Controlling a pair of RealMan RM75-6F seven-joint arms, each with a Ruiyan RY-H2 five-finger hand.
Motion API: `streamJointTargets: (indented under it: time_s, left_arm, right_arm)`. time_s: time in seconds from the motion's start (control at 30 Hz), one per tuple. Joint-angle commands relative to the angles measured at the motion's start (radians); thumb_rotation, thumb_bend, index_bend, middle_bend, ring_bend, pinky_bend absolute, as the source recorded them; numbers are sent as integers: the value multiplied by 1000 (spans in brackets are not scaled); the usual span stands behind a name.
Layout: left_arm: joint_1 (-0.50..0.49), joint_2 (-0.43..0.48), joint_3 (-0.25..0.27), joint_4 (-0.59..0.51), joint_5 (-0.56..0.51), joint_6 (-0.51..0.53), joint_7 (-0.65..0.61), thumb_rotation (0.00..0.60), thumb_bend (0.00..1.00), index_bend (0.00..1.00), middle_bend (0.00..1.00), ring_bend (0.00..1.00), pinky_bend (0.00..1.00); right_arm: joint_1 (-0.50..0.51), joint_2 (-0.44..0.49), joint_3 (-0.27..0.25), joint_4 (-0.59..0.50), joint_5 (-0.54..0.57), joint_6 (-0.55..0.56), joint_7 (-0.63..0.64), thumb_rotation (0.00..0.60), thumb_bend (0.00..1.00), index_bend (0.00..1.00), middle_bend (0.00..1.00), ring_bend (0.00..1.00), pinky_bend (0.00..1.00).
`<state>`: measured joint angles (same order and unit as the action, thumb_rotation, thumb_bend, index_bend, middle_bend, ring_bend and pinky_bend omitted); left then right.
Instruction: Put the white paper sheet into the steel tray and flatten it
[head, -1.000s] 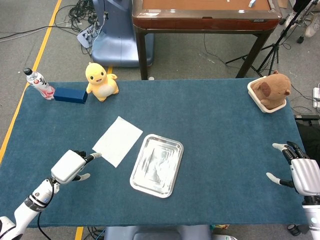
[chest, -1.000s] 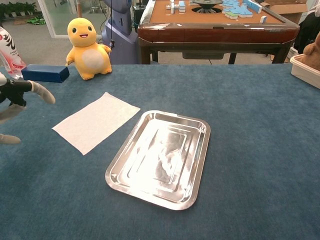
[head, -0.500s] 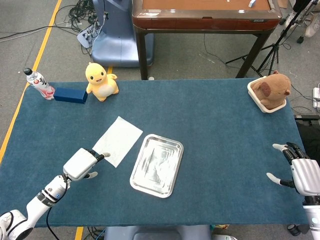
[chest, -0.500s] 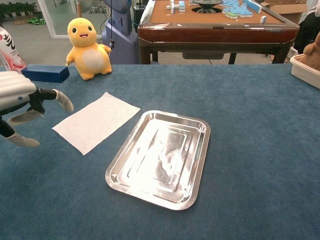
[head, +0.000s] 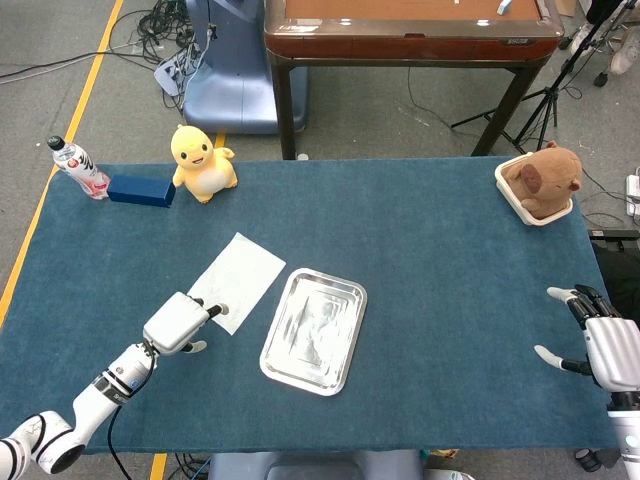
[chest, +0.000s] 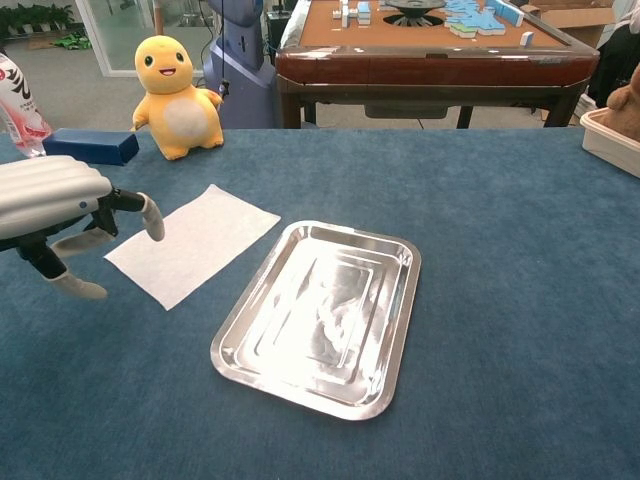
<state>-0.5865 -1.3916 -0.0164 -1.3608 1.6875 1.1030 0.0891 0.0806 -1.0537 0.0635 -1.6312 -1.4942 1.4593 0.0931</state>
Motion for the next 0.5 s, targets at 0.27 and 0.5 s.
streamJointTargets:
  time_s: [0.27, 0.5]
  left_arm:
    - [-28, -41, -14, 18, -63, -54, 35, 600, 54, 367, 916, 643, 736]
    - [-38, -60, -17, 32, -105, -85, 36, 600, 55, 372, 921, 646, 736]
  right_arm:
    - [0, 2, 0, 0, 1, -2, 3, 600, 0, 246, 298, 157, 332]
    - [-1, 4, 0, 0, 2, -3, 5, 600, 0, 246, 298, 157, 333]
